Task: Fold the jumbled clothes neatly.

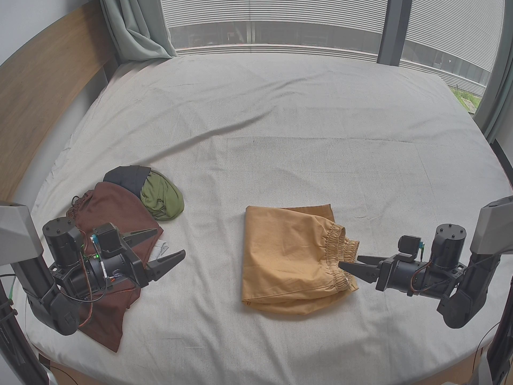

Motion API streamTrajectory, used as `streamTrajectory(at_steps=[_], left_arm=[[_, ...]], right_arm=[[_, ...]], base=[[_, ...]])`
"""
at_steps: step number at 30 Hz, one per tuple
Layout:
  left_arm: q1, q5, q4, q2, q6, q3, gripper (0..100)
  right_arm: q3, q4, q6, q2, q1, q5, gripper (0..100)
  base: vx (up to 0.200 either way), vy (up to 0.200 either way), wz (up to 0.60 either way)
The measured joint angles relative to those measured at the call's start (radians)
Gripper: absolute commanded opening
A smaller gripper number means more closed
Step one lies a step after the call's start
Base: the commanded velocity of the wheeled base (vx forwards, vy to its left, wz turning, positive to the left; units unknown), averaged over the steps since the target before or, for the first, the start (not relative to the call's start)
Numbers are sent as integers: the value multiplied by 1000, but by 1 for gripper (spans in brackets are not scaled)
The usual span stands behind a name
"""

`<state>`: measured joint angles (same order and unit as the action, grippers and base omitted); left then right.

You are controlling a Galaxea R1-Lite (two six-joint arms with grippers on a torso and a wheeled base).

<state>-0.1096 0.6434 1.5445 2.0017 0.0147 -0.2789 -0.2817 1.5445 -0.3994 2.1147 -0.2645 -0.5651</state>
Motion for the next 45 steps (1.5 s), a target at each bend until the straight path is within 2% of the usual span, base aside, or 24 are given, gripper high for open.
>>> streamTrajectory(at_steps=[6, 11, 25, 35, 45], left_arm=[[12, 3, 0, 33, -36, 2, 100], [14, 3, 0, 44, -40, 4, 100], [10, 12, 0, 51, -46, 16, 100], [7, 14, 1, 59, -54, 27, 100], [7, 15, 1, 62, -61, 29, 100]], right_arm=[[-13, 1, 42, 92, 36, 12, 100], [-35, 1, 44, 157, 62, 14, 100], [-103, 2, 33, 298, 58, 16, 100], [-145, 5, -88, 339, -2, 16, 100], [-199, 3, -118, 336, -35, 40, 100]], base=[[0, 0, 0], [0, 0, 0], [0, 0, 0], [0, 0, 0], [0, 0, 0]])
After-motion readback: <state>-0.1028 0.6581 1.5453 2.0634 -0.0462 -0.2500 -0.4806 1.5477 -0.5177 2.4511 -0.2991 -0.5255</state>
